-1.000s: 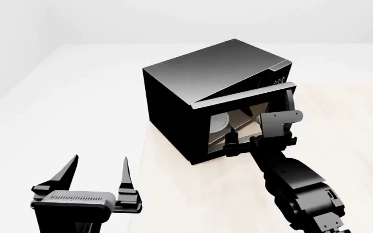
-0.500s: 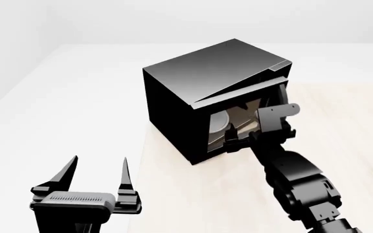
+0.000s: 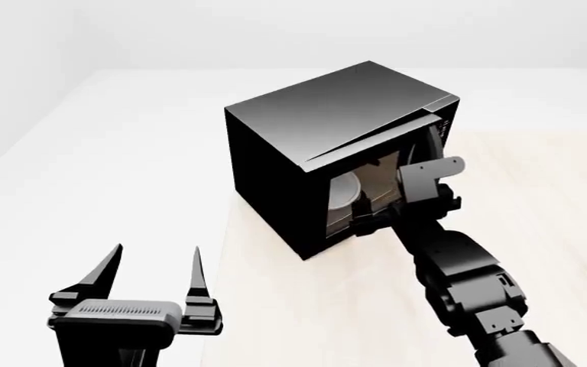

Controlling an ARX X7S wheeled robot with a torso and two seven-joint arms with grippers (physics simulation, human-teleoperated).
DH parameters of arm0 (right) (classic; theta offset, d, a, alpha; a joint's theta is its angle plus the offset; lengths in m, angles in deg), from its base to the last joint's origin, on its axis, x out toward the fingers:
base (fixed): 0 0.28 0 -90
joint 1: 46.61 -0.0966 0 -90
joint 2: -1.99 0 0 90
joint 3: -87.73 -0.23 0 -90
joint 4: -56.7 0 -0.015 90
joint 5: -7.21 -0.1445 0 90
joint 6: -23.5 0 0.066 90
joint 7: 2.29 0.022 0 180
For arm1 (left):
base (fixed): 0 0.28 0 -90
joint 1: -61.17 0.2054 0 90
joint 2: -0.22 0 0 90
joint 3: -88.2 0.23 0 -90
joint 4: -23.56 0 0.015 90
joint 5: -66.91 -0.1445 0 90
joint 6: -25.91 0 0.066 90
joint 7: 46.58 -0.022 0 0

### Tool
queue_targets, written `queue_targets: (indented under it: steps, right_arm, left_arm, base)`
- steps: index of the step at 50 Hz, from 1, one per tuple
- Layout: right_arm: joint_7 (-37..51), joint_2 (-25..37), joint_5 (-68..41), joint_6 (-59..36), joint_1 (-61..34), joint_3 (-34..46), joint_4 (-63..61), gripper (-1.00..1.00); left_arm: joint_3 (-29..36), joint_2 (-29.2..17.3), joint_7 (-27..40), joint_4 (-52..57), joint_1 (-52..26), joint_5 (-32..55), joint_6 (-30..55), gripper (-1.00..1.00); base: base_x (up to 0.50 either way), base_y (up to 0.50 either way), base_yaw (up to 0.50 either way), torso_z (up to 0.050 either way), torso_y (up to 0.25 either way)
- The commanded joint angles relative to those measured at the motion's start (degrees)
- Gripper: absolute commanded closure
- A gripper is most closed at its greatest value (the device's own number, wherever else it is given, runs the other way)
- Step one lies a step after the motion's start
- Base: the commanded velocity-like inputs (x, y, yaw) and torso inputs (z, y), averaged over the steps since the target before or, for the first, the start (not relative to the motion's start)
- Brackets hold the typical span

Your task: Close the microwave.

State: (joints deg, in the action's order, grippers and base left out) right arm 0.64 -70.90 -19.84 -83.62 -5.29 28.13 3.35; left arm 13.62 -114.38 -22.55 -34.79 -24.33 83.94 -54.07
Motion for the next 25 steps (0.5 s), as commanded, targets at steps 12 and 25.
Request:
queue_targets:
  steps: [12, 25]
  right_arm:
    - [0.2, -0.6, 0.6, -0.1, -0.3, 0.7, 0.1, -1.00]
    - [-1.0, -2.3, 1.4, 1.3, -3.1, 1.2, 4.5, -1.00]
  left_arm:
    - [0.1, -0.3, 0.4, 0.4, 0.2, 0.2, 0.0, -1.00]
    - [0.1, -0.5, 0.6, 0.5, 0.0, 0.4, 0.1, -1.00]
  base:
    - [0.00, 0.00, 0.00, 0.000, 0.000]
    - [0.00, 0.00, 0.00, 0.000, 0.000]
